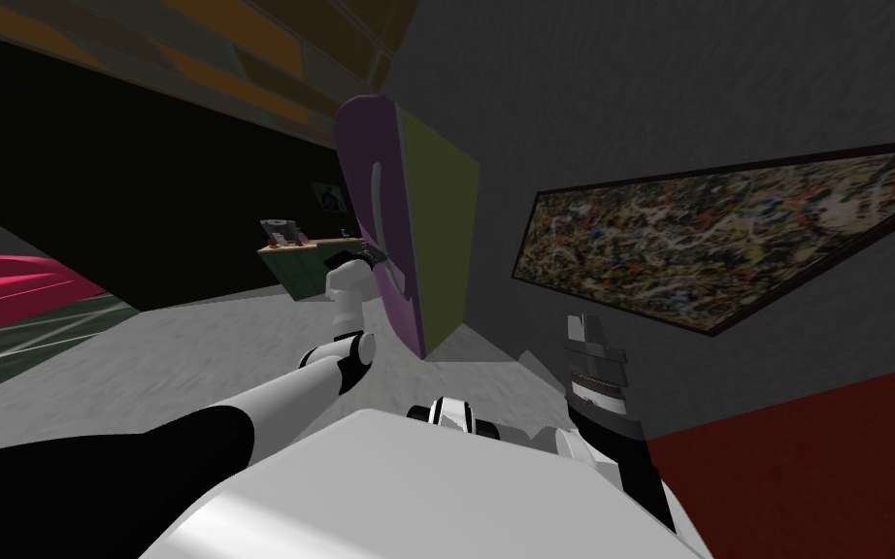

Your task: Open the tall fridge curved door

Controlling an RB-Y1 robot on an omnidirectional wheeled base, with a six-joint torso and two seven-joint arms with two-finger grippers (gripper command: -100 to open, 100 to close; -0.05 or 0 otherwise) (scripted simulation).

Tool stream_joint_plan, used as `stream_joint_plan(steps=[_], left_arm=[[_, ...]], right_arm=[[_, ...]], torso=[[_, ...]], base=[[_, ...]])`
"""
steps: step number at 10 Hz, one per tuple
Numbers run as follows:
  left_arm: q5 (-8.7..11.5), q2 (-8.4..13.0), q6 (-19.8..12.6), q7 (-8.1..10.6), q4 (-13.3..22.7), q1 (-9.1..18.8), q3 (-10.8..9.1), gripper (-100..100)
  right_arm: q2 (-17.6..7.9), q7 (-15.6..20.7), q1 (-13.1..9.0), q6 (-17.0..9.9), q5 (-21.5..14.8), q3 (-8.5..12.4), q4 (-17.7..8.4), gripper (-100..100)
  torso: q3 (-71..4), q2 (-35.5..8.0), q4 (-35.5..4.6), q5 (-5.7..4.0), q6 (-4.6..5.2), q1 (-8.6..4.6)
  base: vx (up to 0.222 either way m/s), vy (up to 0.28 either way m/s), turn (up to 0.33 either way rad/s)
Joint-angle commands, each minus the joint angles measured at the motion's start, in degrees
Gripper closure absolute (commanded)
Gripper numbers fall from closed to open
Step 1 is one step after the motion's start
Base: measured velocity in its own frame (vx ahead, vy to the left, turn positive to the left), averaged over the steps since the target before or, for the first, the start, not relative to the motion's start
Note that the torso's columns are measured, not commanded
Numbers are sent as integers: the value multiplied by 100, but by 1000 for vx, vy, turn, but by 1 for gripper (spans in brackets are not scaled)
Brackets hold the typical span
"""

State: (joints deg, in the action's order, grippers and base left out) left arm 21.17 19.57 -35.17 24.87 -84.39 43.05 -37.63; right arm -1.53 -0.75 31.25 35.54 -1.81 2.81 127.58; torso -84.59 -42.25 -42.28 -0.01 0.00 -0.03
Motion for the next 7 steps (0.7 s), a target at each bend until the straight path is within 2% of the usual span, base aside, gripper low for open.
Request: stream_joint_plan(steps=[1, 3, 4, 5, 6, 7], left_arm=[[76, 103, -247, 68, 245, 310, -173, -100], [116, 171, -399, 111, 380, 500, -279, -100], [92, 137, -345, 99, 315, 431, -242, -100], [-182, -97, -422, 208, 124, 458, -183, -100], [-342, -300, -481, 311, -45, 475, -118, -100], [-459, -333, -481, 311, -75, 475, -118, -100]], right_arm=[[0, 0, 0, 0, 0, 0, 0, 0], [0, 0, 0, 0, 0, 0, 0, 0], [0, 0, 0, 0, 0, 0, 0, 0], [-1, 0, -1, 0, 0, 1, 0, 0], [-2, 0, 0, 0, 0, 1, 0, 0], [-3, 0, 0, 0, 0, 2, 0, 0]], torso=[[2, -4, 0, 1, 1, 2], [6, -9, -2, 4, 0, 12], [5, -7, -2, 3, -1, 9], [2, -3, 0, 5, 0, 16], [-1, 3, 2, 8, 0, 29], [-6, 9, 3, 13, -2, 44]], base=[[-1, -90, 45], [-9, -71, 39], [-3, -34, 11], [8, 36, 8], [37, 123, 5], [34, 125, -5]])
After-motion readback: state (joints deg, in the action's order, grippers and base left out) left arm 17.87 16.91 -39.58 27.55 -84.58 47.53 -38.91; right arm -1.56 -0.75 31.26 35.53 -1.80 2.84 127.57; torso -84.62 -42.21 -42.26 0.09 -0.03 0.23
